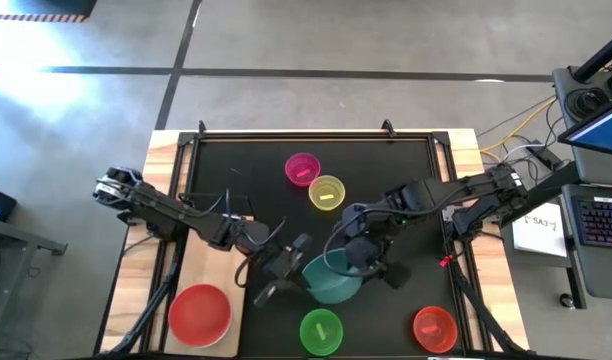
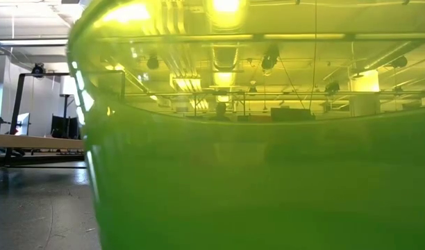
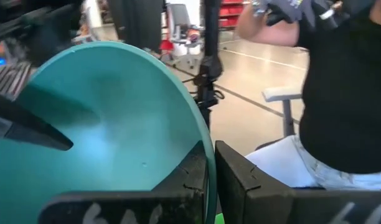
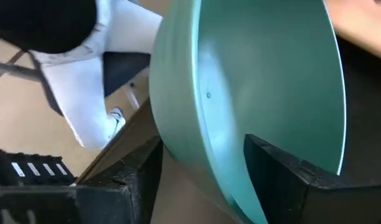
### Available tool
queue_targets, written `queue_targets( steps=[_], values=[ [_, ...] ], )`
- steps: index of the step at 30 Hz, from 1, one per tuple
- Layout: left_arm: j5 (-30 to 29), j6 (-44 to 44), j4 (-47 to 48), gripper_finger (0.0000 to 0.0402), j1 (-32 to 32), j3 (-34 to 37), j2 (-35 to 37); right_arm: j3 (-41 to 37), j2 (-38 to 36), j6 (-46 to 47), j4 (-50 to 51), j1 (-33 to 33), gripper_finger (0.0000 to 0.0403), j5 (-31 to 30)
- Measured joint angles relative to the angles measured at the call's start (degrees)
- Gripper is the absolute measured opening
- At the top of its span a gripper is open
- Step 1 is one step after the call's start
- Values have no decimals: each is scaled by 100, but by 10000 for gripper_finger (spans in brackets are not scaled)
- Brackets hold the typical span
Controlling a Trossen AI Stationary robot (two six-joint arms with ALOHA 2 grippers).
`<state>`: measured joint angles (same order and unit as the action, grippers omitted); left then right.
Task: Place and stack bowls onto a shelf
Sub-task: Stack the blue bowl on top of the orange bowl on the shelf
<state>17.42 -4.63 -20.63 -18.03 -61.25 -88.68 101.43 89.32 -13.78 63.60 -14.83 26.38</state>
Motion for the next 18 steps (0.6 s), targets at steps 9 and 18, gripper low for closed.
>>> queue_targets(
  steps=[9, 18],
  values=[
    [-31, 669, 108, 3, 618, 0, 0, 449, 1, 667, 1234, 4, 222, -1426],
    [-33, 1177, -170, 4, 1099, -22, 0, 1268, 7, 974, 2300, 20, 222, -2570]
  ],
)
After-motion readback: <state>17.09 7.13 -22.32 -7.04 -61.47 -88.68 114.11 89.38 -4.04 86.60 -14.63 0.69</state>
